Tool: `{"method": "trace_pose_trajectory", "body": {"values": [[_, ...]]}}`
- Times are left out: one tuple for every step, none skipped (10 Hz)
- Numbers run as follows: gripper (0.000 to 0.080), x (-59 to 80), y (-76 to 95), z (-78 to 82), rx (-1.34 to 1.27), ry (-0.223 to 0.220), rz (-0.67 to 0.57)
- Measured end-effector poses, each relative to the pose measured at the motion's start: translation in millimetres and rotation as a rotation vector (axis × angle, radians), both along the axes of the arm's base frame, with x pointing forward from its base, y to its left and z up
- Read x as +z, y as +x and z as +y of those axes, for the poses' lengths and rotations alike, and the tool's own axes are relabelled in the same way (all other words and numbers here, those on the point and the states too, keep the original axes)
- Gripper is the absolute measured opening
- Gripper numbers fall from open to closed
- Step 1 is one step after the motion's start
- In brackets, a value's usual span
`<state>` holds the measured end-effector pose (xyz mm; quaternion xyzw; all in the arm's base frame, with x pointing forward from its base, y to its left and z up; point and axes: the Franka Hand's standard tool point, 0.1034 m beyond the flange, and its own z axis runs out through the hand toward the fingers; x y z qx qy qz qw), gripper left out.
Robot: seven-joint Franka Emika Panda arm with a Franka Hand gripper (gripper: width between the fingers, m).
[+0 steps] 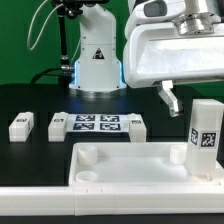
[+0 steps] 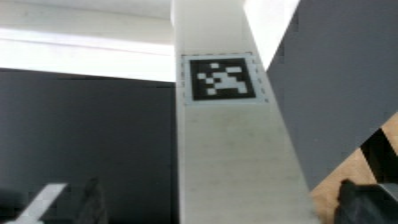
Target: Assemble desk
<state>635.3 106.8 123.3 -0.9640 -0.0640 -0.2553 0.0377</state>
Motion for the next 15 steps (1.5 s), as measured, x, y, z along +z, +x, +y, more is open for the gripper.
{"method": "trace_pose_trajectory", "body": {"values": [[0.0649,1.1,5.2,-4.7,-0.020,0.007,0.036],[0.0649,1.2,7.9,-2.4,-0.022,0.011,0.040],[0.0649,-4.6,3.7,-1.4,-0.020,0.009,0.099],[0.0649,-5.6,3.8,2.2,-0.019,0.009,0.194],[0.0649,-2.9,6.7,6.8,-0.031,0.015,0.256],[0.0649,-0.8,4.8,13.8,-0.031,0.013,0.356],[0.0649,0.3,6.5,11.7,-0.018,0.005,0.410],[0.0649,-3.5,5.1,1.2,0.008,-0.010,0.436],[0.0649,-6.4,3.0,-5.2,0.003,-0.012,0.453],[0.0649,-5.7,3.4,-1.2,-0.002,-0.008,0.448],[0.0523,-5.9,3.2,-0.5,-0.015,-0.005,0.450],[0.0385,-6.1,3.1,-0.8,-0.027,-0.001,0.452],[0.0385,-6.1,3.0,-0.1,-0.068,0.013,0.456],[0.0286,-6.1,3.0,-0.3,-0.143,0.034,0.464],[0.0287,-6.1,3.0,-0.5,-0.179,0.045,0.467]]}}
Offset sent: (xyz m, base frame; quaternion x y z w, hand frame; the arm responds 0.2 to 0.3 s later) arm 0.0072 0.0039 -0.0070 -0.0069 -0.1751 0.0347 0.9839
